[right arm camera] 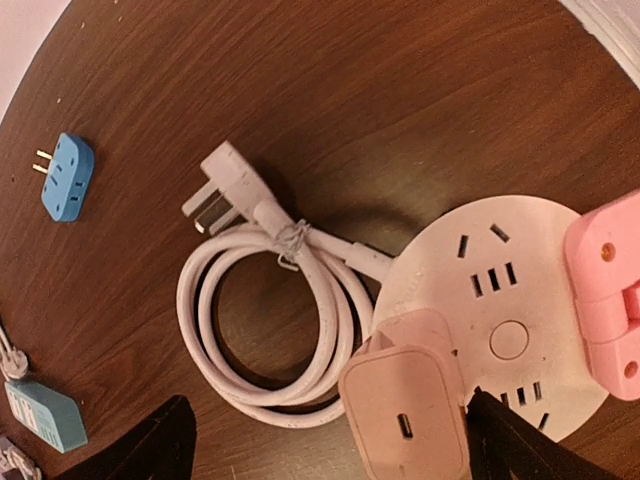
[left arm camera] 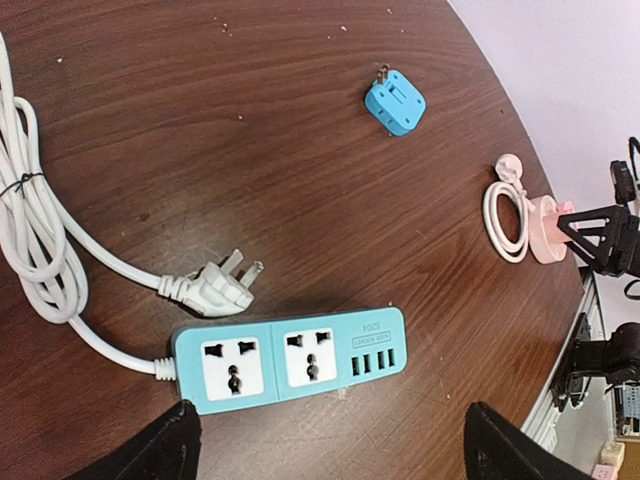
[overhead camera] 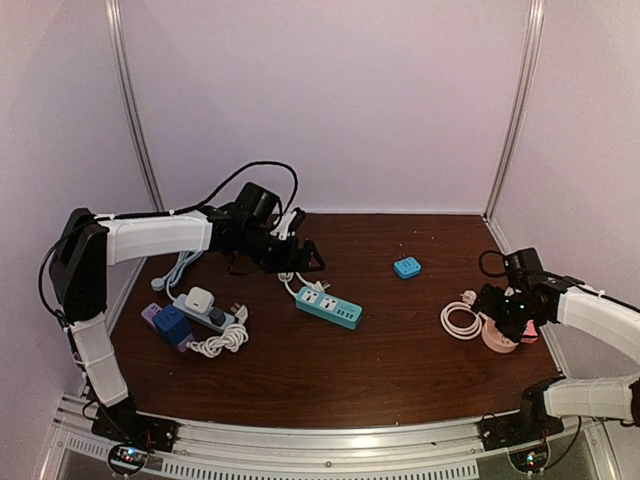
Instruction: Pull the plug off the socket
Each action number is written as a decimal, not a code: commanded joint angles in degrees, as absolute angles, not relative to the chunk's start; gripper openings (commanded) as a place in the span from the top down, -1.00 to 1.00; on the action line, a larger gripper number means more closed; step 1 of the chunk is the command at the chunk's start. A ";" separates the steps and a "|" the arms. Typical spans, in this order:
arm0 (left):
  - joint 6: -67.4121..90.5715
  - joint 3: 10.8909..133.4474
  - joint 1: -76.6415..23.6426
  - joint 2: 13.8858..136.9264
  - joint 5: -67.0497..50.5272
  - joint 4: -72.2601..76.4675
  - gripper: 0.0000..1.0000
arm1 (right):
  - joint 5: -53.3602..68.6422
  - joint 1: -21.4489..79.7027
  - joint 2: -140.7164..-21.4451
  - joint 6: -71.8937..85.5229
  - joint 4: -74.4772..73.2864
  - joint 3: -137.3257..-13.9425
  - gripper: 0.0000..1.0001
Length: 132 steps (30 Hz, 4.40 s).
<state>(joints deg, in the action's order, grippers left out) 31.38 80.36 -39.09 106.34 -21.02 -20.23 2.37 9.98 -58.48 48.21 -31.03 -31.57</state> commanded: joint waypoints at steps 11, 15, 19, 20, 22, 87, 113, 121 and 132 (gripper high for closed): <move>31.03 78.04 -38.94 103.02 -21.56 -17.45 -0.84 | 1.68 26.90 -82.63 47.87 -17.16 -45.38 -0.88; 31.02 77.87 -38.94 102.55 -21.21 -17.94 -0.85 | 0.53 29.67 -87.40 46.75 -17.87 -50.75 -0.87; 31.11 77.87 -39.02 102.35 -21.29 -17.93 -0.85 | -3.42 30.11 -85.45 46.09 -21.14 -51.38 -0.88; 31.12 77.87 -39.09 102.38 -21.25 -17.97 -0.85 | -4.67 29.89 -83.79 45.87 -21.93 -50.61 -0.89; 31.20 77.87 -39.32 102.37 -21.08 -17.99 -0.84 | -5.28 28.68 -79.89 45.31 -22.88 -48.36 -0.91; 62.16 104.64 -50.89 130.16 -3.01 -21.38 -0.54 | 11.94 25.03 -77.61 37.52 -9.08 -45.58 -0.99; 58.79 84.69 -50.82 119.58 -16.41 -3.83 -0.62 | 12.99 25.12 -81.12 29.18 -9.66 -48.22 -0.82; 67.63 85.21 -51.67 124.22 -15.02 5.81 -0.52 | 6.34 27.35 -85.30 19.51 -12.31 -53.00 -0.46; 72.27 84.64 -51.68 127.12 -16.02 10.91 -0.41 | 2.17 29.69 -94.29 12.96 -12.38 -58.41 0.02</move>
<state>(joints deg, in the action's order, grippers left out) 69.76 84.55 -51.81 126.06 -15.44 5.26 5.30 28.32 -92.31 15.97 -11.94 -56.12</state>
